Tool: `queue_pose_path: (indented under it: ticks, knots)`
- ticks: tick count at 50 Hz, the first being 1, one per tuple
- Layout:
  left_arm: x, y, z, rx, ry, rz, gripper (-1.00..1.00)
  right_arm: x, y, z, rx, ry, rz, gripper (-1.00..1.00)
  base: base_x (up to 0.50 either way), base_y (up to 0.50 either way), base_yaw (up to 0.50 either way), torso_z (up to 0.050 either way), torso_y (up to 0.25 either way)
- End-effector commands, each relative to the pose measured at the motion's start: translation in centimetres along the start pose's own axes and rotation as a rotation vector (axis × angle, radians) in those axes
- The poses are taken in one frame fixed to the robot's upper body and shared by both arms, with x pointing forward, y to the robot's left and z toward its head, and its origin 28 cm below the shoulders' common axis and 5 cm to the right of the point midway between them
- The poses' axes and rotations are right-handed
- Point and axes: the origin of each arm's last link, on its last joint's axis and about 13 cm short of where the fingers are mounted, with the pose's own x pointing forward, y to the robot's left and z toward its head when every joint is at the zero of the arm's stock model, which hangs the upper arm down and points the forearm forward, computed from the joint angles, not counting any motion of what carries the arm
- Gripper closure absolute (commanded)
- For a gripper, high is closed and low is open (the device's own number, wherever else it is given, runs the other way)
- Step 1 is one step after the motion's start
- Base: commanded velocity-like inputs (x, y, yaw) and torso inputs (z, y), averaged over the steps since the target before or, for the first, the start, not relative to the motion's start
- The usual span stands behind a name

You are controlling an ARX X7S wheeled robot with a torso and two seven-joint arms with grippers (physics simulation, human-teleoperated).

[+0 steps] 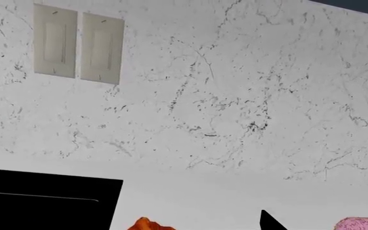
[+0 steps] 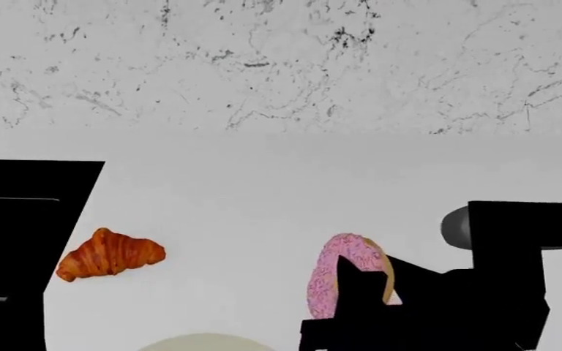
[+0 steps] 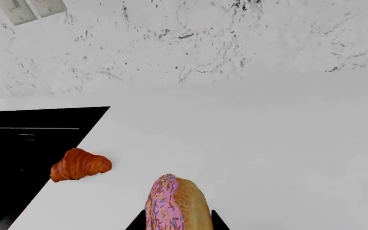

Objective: Place the pastries on the plates.

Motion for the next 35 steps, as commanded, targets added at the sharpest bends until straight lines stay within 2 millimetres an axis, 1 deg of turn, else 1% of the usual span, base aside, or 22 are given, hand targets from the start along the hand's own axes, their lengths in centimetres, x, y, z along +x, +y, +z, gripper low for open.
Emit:
queue_pose_path:
  ticks: [1, 7, 8, 11, 13, 24, 27, 35]
  knots:
    - [0.1, 0.0, 0.1, 0.0, -0.004, 0.002, -1.0, -1.9, 1.6, 0.7, 0.017, -0.047, 0.106, 1.0, 0.0, 0.0, 0.0, 0.0, 0.0]
    - [0.1, 0.0, 0.2, 0.0, -0.006, 0.001, -1.0, -2.6, 2.0, 0.5, 0.05, -0.037, 0.152, 1.0, 0.0, 0.0, 0.0, 0.0, 0.0]
    - [0.1, 0.0, 0.2, 0.0, -0.005, 0.0, -1.0, -2.7, 2.1, 0.5, 0.066, -0.033, 0.181, 1.0, 0.0, 0.0, 0.0, 0.0, 0.0]
    - [0.1, 0.0, 0.2, 0.001, -0.006, -0.001, -1.0, -2.9, 2.6, 0.4, 0.058, -0.031, 0.187, 1.0, 0.0, 0.0, 0.0, 0.0, 0.0]
    - [0.1, 0.0, 0.2, 0.001, -0.004, 0.0, -1.0, -2.8, 2.6, -0.2, 0.073, -0.021, 0.203, 1.0, 0.0, 0.0, 0.0, 0.0, 0.0]
    - [0.0, 0.0, 0.0, 0.0, 0.0, 0.002, -1.0, -2.4, 3.1, -2.0, 0.141, 0.049, 0.31, 1.0, 0.0, 0.0, 0.0, 0.0, 0.0]
    - [-0.1, 0.0, -0.1, 0.001, 0.001, 0.002, -1.0, -2.4, 3.3, -2.4, 0.11, 0.066, 0.314, 1.0, 0.0, 0.0, 0.0, 0.0, 0.0]
    - [-0.1, 0.0, 0.0, 0.002, 0.002, 0.001, -1.0, -2.1, 3.8, -3.3, 0.111, 0.1, 0.342, 1.0, 0.0, 0.0, 0.0, 0.0, 0.0]
